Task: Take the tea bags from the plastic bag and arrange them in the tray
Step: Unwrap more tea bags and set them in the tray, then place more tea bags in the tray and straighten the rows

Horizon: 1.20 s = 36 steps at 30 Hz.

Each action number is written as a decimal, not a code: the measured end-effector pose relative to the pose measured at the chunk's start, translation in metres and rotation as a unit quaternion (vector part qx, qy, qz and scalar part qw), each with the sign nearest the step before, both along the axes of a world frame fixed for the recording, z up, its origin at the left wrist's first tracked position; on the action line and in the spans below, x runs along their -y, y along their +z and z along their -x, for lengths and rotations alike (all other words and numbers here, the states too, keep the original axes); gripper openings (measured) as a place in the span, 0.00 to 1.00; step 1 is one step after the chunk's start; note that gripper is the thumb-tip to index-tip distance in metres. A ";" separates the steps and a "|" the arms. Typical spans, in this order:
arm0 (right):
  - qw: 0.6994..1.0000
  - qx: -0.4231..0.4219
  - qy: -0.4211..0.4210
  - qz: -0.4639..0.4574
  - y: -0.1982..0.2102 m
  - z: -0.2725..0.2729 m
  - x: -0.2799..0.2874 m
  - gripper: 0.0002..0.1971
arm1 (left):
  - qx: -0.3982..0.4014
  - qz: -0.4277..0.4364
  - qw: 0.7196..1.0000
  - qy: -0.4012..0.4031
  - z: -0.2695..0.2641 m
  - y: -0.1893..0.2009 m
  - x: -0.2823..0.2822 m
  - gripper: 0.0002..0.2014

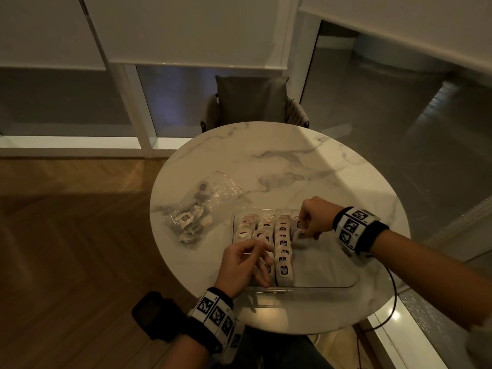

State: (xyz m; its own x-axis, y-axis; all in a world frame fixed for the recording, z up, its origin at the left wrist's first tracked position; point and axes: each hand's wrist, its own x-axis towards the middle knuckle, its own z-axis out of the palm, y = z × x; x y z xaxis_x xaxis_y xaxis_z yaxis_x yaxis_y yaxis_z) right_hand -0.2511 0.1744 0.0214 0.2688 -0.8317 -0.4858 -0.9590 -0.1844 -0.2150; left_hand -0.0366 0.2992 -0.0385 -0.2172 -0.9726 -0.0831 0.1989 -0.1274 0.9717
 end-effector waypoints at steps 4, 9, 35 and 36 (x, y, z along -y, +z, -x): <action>0.999 -0.029 -0.015 -0.004 -0.003 -0.007 0.006 0.04 | 0.002 -0.005 1.000 -0.010 -0.001 0.000 0.001 0.17; 0.997 -0.058 -0.004 0.053 0.001 -0.009 0.007 0.08 | -0.006 -0.013 1.000 -0.002 -0.003 0.001 0.003 0.20; 0.992 0.110 0.009 -0.057 0.017 -0.146 0.074 0.52 | 0.553 -0.093 0.813 0.156 -0.125 -0.024 0.106 0.18; 0.991 0.116 0.005 -0.060 0.016 -0.150 0.074 0.51 | 0.546 -0.086 0.817 0.162 -0.125 -0.025 0.104 0.18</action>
